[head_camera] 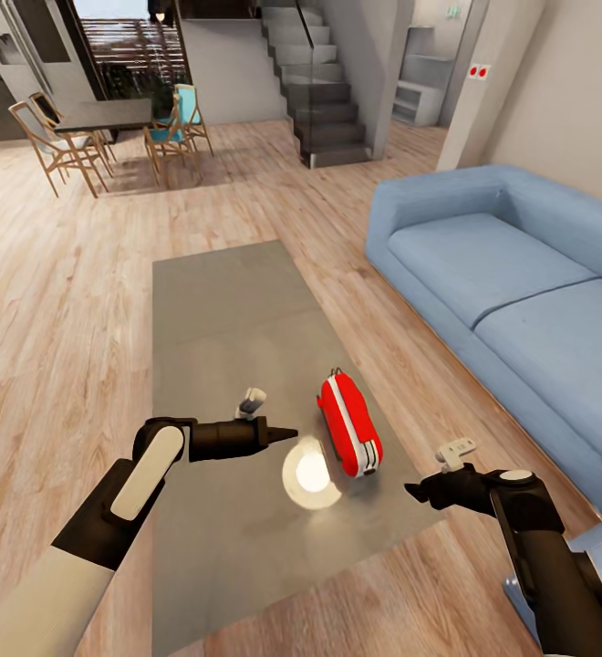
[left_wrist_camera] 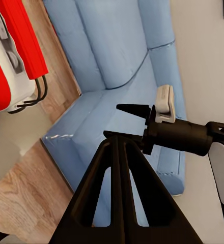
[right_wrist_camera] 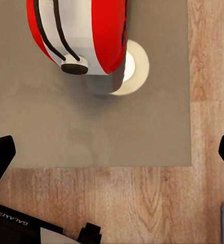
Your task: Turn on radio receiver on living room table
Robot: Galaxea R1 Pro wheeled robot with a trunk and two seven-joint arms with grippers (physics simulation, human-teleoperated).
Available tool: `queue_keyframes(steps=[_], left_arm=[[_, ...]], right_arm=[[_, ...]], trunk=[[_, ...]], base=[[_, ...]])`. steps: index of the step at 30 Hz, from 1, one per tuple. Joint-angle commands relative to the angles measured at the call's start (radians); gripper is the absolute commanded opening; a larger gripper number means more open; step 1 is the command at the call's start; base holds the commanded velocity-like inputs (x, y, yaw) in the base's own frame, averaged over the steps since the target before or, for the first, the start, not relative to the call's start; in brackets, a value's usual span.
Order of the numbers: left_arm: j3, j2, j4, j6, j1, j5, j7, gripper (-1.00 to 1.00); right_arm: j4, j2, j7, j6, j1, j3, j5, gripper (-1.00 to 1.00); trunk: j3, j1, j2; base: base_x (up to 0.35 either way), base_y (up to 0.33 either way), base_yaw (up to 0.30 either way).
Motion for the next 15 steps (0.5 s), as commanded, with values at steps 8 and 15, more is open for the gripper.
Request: queue_keyframes(steps=[8, 15], left_arm=[[0.000, 0.000, 0.000, 0.000, 0.000, 0.000, 0.000, -1.00], [0.000, 0.000, 0.000, 0.000, 0.000, 0.000, 0.000, -1.00]], right_arm=[[0.000, 0.000, 0.000, 0.000, 0.000, 0.000, 0.000, 1.00], [0.000, 0.000, 0.000, 0.000, 0.000, 0.000, 0.000, 1.00]], trunk=[[0.013, 0.000, 0.000], [0.024, 0.000, 0.000]], base=[[0.000, 0.000, 0.000], [0.000, 0.000, 0.000]])
